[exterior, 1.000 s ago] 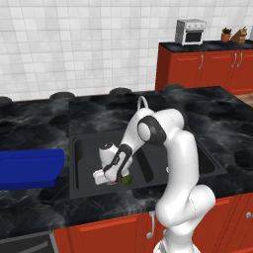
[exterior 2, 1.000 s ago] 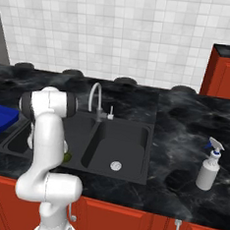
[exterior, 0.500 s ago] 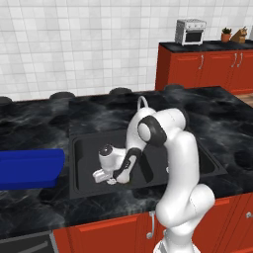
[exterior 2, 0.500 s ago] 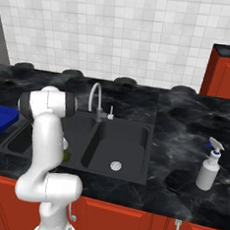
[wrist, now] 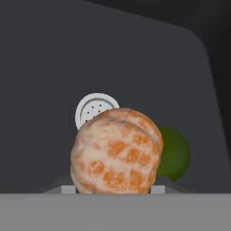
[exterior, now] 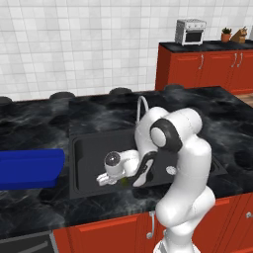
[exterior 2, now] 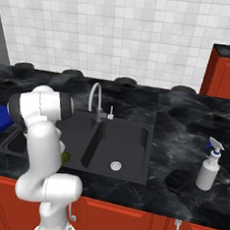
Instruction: Pick up all produce items and place them in the sink. Turn on the sink faucet to wash them. Then turn the sink off and put them in the tray.
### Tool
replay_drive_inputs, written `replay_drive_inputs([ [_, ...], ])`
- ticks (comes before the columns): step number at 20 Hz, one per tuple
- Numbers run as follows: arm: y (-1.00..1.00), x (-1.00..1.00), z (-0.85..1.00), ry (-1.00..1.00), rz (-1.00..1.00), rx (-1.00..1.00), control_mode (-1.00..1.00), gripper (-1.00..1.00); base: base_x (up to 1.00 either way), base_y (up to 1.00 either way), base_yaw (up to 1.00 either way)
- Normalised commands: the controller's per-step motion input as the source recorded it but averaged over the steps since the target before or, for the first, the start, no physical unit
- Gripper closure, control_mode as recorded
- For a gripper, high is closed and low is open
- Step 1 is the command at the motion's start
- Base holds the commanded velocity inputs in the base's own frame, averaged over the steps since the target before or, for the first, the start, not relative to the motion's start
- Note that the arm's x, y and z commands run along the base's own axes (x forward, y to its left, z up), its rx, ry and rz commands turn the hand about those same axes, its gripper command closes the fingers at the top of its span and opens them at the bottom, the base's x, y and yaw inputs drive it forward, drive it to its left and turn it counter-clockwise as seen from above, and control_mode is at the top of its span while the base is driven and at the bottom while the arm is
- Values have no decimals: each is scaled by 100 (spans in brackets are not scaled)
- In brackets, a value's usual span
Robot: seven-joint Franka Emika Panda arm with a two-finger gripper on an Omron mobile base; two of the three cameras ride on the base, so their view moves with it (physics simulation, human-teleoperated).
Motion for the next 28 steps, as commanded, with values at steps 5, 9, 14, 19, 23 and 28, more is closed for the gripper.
replay_drive_inputs([
  [5,0,0,100,3,0,0,-100,100,0,0,0],
  [9,4,0,100,6,0,0,-100,100,0,0,0],
  [14,21,2,100,10,0,1,-100,100,0,0,0],
  [19,36,11,100,13,0,0,-100,100,0,0,0],
  [23,46,11,100,16,0,0,-100,100,0,0,0],
  [28,41,1,88,13,0,0,-100,100,0,0,0],
])
